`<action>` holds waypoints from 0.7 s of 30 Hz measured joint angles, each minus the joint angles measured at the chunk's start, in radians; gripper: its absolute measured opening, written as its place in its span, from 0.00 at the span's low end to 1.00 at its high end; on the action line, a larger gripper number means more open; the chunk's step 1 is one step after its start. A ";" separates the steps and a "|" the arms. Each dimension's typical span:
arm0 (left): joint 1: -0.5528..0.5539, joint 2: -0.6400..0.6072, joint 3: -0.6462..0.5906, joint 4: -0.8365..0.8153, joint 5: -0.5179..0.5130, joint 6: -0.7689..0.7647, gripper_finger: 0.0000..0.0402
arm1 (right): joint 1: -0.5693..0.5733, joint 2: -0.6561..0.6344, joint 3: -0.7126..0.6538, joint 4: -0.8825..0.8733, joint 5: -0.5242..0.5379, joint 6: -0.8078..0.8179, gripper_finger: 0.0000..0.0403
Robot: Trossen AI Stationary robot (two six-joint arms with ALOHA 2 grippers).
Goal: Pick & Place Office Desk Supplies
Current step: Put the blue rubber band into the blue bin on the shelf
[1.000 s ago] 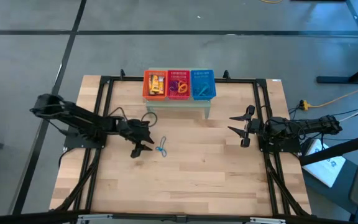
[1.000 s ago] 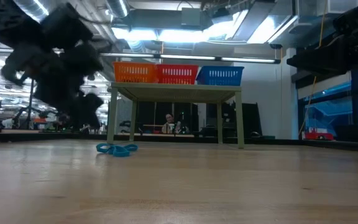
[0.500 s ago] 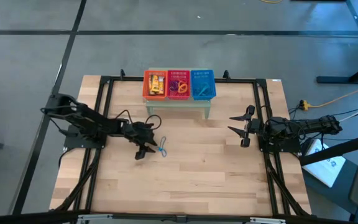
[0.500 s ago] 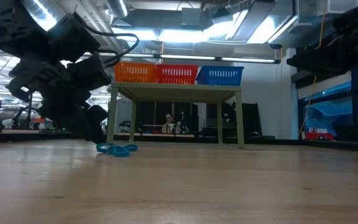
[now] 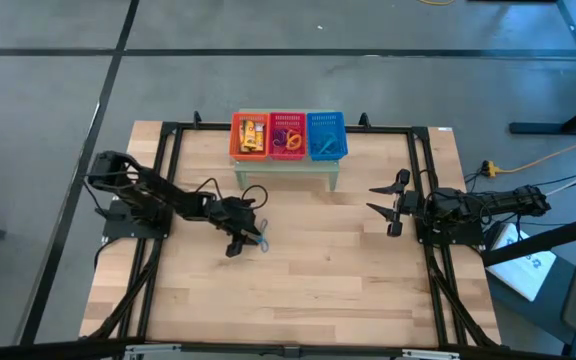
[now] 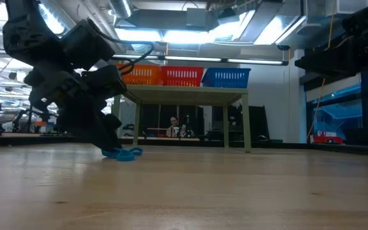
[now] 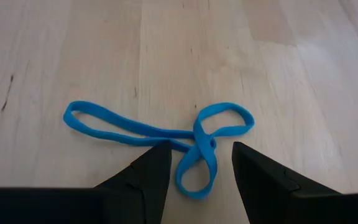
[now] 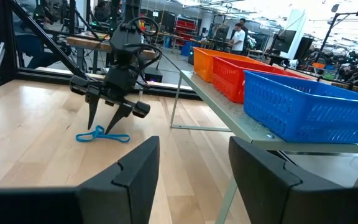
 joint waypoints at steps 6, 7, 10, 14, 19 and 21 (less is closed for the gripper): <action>-0.005 0.027 0.008 0.004 0.002 -0.006 0.28 | 0.000 0.000 0.000 0.000 0.000 0.000 0.48; -0.005 0.027 0.008 0.002 0.005 -0.006 0.24 | 0.000 0.000 0.000 0.000 0.000 0.000 0.48; -0.005 0.027 0.008 -0.002 0.010 -0.019 0.11 | 0.000 0.000 0.000 0.000 0.000 0.000 0.48; -0.005 0.028 0.007 0.008 0.070 -0.053 0.02 | 0.000 0.000 0.000 0.000 0.000 0.000 0.48; 0.006 -0.008 0.003 0.009 0.194 -0.106 0.01 | 0.000 0.000 0.000 0.000 0.000 0.001 0.48; 0.013 -0.047 0.004 -0.001 0.212 -0.114 0.01 | 0.000 0.000 0.000 0.000 0.000 0.001 0.48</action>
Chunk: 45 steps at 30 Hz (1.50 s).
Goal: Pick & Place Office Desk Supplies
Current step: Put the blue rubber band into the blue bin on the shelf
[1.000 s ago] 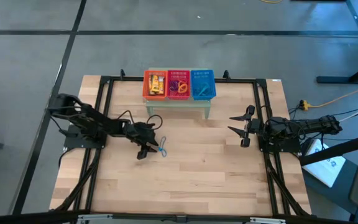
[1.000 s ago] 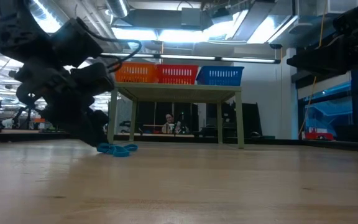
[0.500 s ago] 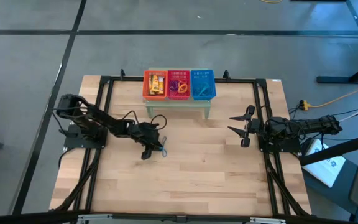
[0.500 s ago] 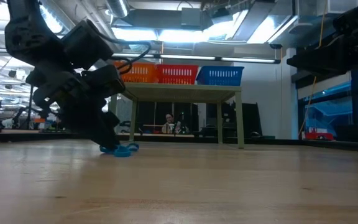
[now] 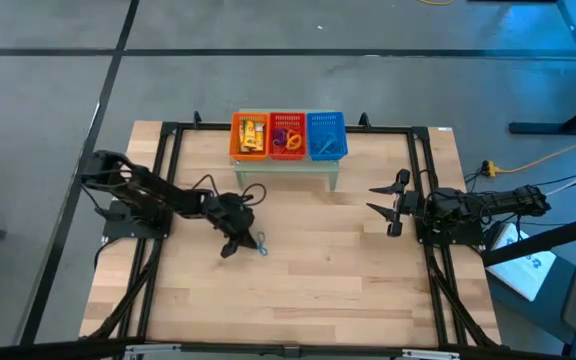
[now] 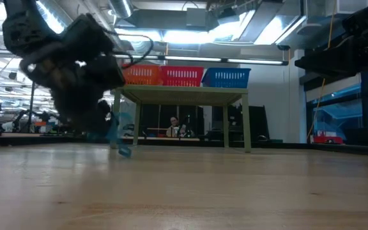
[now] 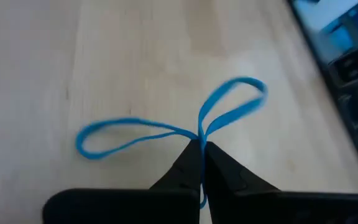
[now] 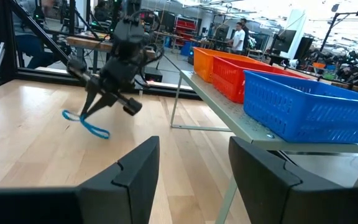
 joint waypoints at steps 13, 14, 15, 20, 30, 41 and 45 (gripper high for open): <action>0.050 -0.331 0.002 -0.032 0.017 -0.063 0.01 | 0.000 0.000 0.000 0.000 0.000 0.003 0.48; 0.046 -0.330 0.002 -0.059 0.000 -0.056 0.01 | 0.000 0.000 0.000 0.000 0.000 0.003 0.48; 0.041 -0.324 0.001 -0.088 -0.009 -0.053 0.02 | 0.000 0.000 0.000 0.000 0.000 0.003 0.48; 0.018 -0.284 0.000 -0.112 -0.027 -0.060 0.16 | 0.000 0.000 0.000 0.000 0.000 0.003 0.48; 0.021 -0.278 0.001 -0.116 -0.104 -0.036 0.42 | 0.000 0.000 0.000 0.000 0.000 0.002 0.48; -0.049 -0.278 0.002 -0.278 -0.100 0.029 0.46 | 0.000 0.000 0.000 0.000 0.000 0.002 0.48; -0.098 -0.278 0.002 -0.270 -0.169 0.003 0.47 | 0.000 0.000 0.000 0.000 0.000 0.002 0.48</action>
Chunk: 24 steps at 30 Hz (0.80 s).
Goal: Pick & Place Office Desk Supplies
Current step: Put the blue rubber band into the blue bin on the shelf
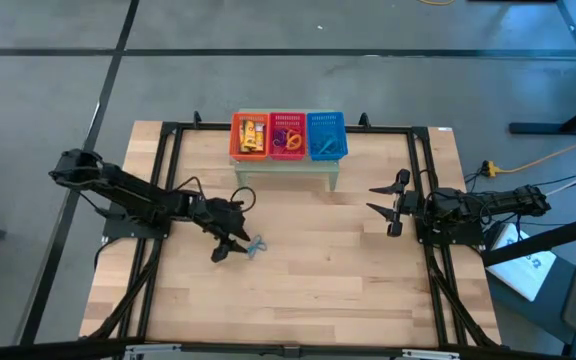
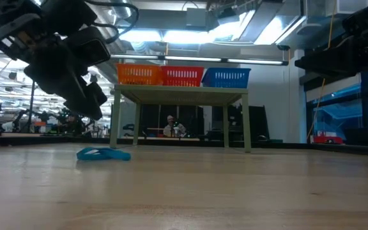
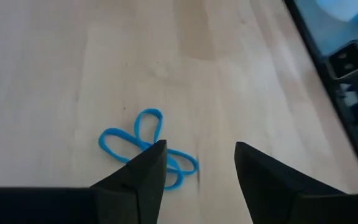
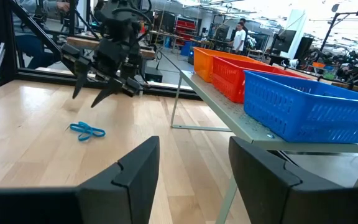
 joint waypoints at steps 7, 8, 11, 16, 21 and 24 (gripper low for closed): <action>-0.043 0.113 0.000 -0.013 -0.061 -0.030 0.47 | 0.000 0.000 0.000 0.000 0.000 -0.002 0.48; -0.047 0.137 0.000 -0.007 -0.066 -0.033 0.47 | 0.000 0.000 0.000 0.000 0.000 -0.002 0.48; -0.059 0.177 -0.001 0.037 -0.081 -0.046 0.47 | 0.000 0.000 0.000 0.000 0.000 -0.002 0.48; -0.072 0.178 0.001 0.062 -0.100 -0.047 0.47 | 0.000 0.000 0.000 0.000 0.000 -0.002 0.48; -0.072 0.193 0.001 0.053 -0.102 -0.049 0.46 | 0.000 0.000 0.000 0.000 0.000 -0.002 0.48; -0.075 0.216 0.003 0.053 -0.100 -0.066 0.44 | 0.000 0.000 0.000 0.000 0.000 -0.002 0.48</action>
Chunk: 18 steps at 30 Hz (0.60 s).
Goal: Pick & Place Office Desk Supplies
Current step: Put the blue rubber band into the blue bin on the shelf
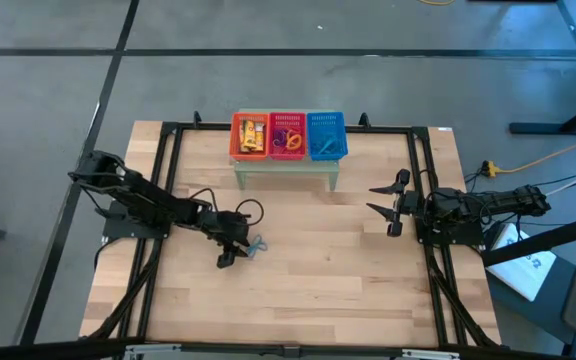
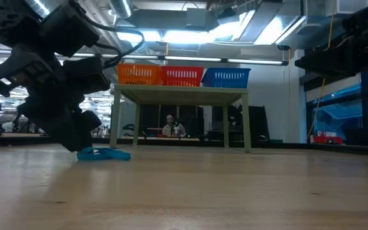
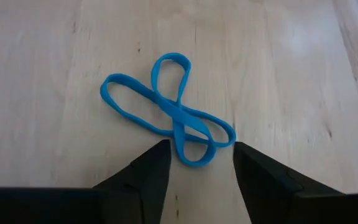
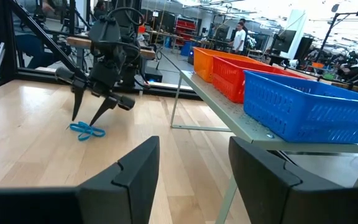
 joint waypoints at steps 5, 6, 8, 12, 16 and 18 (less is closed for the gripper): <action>-0.010 0.024 0.002 0.016 -0.015 -0.014 0.32 | 0.000 0.000 0.000 0.000 0.000 0.000 0.48; -0.010 0.024 0.002 0.016 -0.017 -0.014 0.29 | 0.000 0.000 0.000 0.000 0.000 0.001 0.48; -0.009 0.025 0.001 0.014 -0.019 -0.014 0.22 | 0.000 0.000 0.000 0.000 0.000 0.003 0.48; -0.009 0.026 0.001 0.010 -0.012 -0.017 0.07 | 0.000 0.000 0.000 0.000 0.000 0.003 0.48; -0.009 0.025 0.000 0.009 0.011 -0.018 0.02 | 0.000 0.000 0.000 0.000 0.000 0.003 0.48; -0.009 0.021 0.000 0.010 0.032 -0.018 0.02 | 0.000 0.000 0.000 0.000 0.000 0.003 0.48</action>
